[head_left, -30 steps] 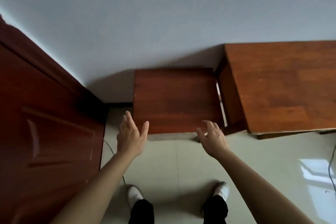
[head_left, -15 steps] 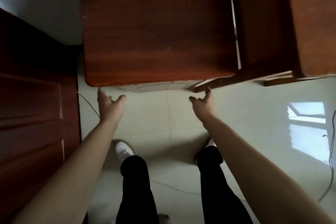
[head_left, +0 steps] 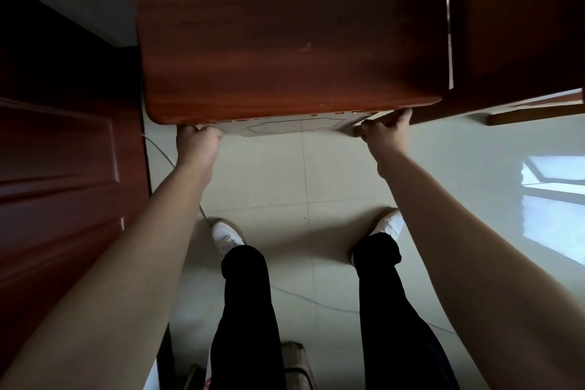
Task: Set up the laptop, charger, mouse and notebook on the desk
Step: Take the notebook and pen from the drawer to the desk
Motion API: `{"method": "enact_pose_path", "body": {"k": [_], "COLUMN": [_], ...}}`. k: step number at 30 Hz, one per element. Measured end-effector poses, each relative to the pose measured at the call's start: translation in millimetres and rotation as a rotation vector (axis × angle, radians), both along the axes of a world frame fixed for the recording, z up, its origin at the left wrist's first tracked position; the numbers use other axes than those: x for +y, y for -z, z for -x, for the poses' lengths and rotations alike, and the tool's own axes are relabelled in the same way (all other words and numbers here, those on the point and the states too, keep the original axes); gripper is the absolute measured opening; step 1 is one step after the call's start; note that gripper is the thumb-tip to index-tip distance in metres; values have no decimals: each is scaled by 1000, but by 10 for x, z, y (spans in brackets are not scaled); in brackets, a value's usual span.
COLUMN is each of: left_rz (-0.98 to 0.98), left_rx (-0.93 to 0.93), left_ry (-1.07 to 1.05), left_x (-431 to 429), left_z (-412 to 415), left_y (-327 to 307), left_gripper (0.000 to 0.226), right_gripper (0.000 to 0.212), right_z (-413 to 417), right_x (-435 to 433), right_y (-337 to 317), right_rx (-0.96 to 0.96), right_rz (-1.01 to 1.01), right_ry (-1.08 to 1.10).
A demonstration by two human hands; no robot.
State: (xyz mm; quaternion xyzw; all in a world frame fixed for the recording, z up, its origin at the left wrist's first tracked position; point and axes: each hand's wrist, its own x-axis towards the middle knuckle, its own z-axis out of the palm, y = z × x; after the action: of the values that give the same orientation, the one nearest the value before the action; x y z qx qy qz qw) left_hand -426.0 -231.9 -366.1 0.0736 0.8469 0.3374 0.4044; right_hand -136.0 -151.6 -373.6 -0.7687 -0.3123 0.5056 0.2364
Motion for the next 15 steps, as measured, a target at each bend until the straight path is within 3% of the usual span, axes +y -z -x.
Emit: {"method": "enact_pose_path", "body": {"k": [4,10,13,15], "left_rz": [49,122,118,94], "left_rx": [107,131,25,-144], "left_ry": [233,188,161,82], "left_x": [-166,-611,-796,-794], "left_z": [-1,-210,-346,-423], "left_y": [-19,-80,-119,-184], "left_gripper": [58,34,40,50], "right_gripper": [59,79,77,64], "right_z": [-115,-237,-305,-317], "right_x": [-98,-521,-714,-769], "right_y": [-69,-231,-251,-264], "right_rx": [-83,-33,136,283], "right_rz": [-36,-11,68,144], "right_ry": [-124,-114,-60,0]}}
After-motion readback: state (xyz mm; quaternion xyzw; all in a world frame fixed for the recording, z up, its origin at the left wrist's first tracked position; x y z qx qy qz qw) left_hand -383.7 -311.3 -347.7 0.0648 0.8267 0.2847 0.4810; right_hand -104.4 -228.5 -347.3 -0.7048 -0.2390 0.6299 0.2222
